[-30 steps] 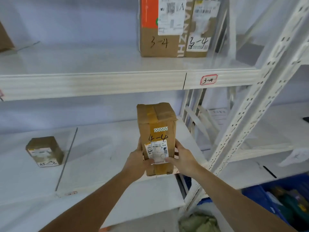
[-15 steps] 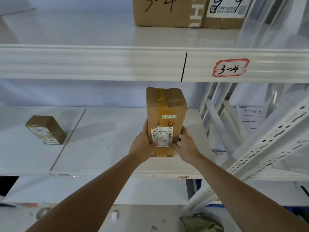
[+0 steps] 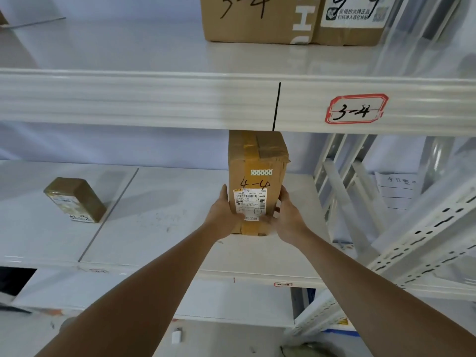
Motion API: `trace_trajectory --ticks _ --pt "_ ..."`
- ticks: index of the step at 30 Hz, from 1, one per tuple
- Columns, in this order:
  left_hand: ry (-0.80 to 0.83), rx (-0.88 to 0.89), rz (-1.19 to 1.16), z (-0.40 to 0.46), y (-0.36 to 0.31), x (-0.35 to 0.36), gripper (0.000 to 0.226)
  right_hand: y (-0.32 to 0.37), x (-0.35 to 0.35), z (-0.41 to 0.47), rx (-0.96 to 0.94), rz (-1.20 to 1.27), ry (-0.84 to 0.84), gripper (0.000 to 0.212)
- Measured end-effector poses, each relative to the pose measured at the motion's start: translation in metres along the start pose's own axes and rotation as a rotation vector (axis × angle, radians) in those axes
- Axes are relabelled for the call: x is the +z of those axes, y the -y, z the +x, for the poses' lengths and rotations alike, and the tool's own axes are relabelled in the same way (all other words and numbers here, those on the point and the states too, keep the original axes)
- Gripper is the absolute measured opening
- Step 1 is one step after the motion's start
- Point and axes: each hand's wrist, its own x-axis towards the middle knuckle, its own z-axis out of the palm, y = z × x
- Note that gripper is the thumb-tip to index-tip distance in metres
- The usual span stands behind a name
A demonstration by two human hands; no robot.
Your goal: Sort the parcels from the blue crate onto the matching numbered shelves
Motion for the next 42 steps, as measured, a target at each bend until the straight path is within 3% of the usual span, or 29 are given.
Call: trace_trajectory --ticks 4,8,13,16,21,27,35,42 --pt "-0.013 -0.051 0.017 -0.019 0.000 -0.014 0.091 0.005 -0.013 -0.016 0.039 -0.047 -0.015 0.113" --pt "-0.060 0.000 0.202 -0.055 0.012 -0.053 0.086 0.013 -0.029 -0.048 0.038 -0.337 -0.031 0.097" --pt "-0.060 0.076 0.523 -0.125 0.034 -0.119 0.078 0.048 -0.014 -0.098 -0.039 -0.623 0.222 0.072" --pt "-0.096 0.094 0.676 -0.178 0.053 -0.160 0.075 0.091 0.022 -0.130 -0.206 -0.800 0.335 0.078" --pt "-0.162 0.042 0.801 -0.286 0.093 -0.237 0.077 0.197 0.120 -0.200 -0.663 -0.956 0.434 0.075" --pt "-0.346 -0.146 0.799 -0.447 0.154 -0.323 0.076 0.301 0.261 -0.312 -1.087 -0.937 0.573 0.071" --pt "-0.559 -0.525 0.728 -0.661 0.234 -0.406 0.074 0.382 0.426 -0.454 -1.401 -0.873 0.856 0.066" --pt "-0.720 -0.821 0.690 -0.787 0.284 -0.436 0.071 0.437 0.539 -0.548 -1.657 -0.860 1.030 0.068"
